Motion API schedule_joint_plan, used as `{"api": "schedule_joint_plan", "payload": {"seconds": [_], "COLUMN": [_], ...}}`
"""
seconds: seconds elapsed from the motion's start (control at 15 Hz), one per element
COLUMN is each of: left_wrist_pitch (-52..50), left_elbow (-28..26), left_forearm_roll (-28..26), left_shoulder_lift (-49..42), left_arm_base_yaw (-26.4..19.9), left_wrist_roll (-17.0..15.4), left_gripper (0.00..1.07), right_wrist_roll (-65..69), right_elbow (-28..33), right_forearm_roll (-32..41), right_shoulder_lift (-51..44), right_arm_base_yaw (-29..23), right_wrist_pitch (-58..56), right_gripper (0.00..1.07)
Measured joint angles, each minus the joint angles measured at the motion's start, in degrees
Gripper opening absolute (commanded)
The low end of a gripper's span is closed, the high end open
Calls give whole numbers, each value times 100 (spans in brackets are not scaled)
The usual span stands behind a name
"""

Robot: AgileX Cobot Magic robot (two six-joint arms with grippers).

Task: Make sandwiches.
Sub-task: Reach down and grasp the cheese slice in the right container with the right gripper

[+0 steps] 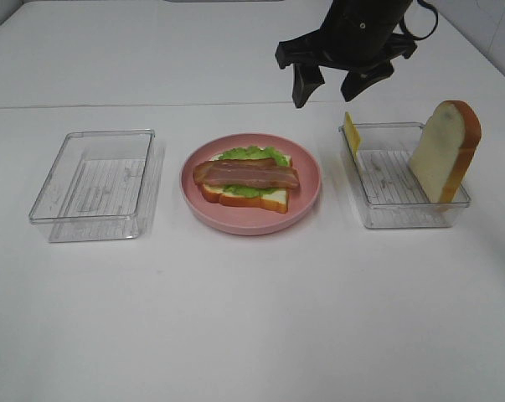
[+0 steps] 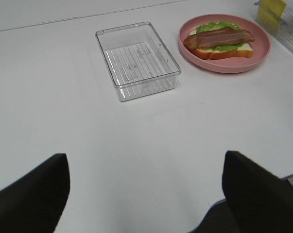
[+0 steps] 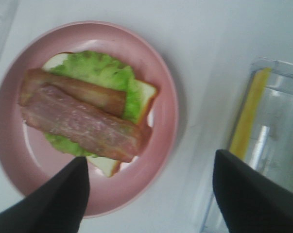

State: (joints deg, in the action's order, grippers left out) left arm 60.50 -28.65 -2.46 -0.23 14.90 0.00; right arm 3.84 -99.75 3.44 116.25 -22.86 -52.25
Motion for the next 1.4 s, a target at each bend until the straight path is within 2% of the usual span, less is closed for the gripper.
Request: {"api": "schedule_joint_plan", "payload": {"seconds": [0.13,0.33,0.6,0.87,1.0,1.4], "left_wrist_pitch": [0,0,0,0,0,0], "left_elbow": [0,0,0,0,0,0], "left_forearm_roll": [0,0,0,0,0,0], "left_shoulder_lift": [0,0,0,0,0,0], "left_arm_base_yaw": [0,0,0,0,0,0], "left_wrist_roll": [0,0,0,0,0,0], "left_gripper": [81,81,81,81,81,81], "right_wrist_roll": [160,195,315,315,321,321], "right_elbow": [-86,-120,-390,-424,-430,-435], "right_forearm_roll": [-344,-458,-418,-527,-831,-871], "right_shoulder_lift": [-6,23,504,842,991,1163], "right_arm_base_yaw": [0,23,315,338,338,338], "right_wrist_pitch": [-74,-92,-183,6,183,258], "right_gripper": [68,68,68,68,64,59]}}
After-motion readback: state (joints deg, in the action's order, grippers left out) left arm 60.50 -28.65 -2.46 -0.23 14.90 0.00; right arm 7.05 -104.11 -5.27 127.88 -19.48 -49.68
